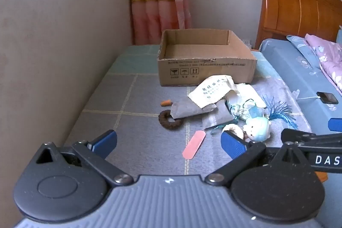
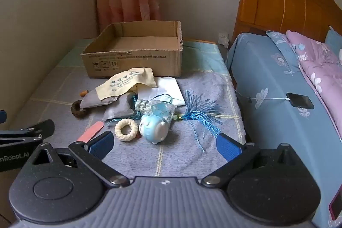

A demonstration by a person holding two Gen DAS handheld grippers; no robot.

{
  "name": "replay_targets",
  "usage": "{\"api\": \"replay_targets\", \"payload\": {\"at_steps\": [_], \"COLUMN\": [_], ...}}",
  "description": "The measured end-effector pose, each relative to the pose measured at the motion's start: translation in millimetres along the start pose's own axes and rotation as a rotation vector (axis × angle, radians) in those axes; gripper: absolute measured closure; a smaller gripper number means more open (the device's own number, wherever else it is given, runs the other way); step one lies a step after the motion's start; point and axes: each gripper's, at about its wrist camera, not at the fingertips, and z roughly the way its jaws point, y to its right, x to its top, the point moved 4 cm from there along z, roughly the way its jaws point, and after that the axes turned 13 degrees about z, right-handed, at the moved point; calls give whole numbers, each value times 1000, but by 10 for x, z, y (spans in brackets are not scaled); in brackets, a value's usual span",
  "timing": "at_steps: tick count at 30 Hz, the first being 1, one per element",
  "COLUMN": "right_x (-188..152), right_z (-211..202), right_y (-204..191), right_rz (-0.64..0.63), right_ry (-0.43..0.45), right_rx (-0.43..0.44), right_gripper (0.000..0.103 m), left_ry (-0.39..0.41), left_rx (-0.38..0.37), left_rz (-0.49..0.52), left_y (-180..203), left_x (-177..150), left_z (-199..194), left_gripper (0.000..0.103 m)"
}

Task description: Organize soft objects

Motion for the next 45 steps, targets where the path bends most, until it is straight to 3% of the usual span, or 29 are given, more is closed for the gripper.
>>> {"api": "replay_targets", "payload": {"at_steps": [45], "right_x": [18], "right_z": [-40], "right_y": [-16], "right_rz": [4], "right_ry": [-20], "right_rx": [7], "right_gripper": [0], "left_ry": [-32], "left_rx": [10], "left_rz": [-14], "left_y": [-8], "left_x": [1], "left_z": [-32], "left_gripper": [1]}}
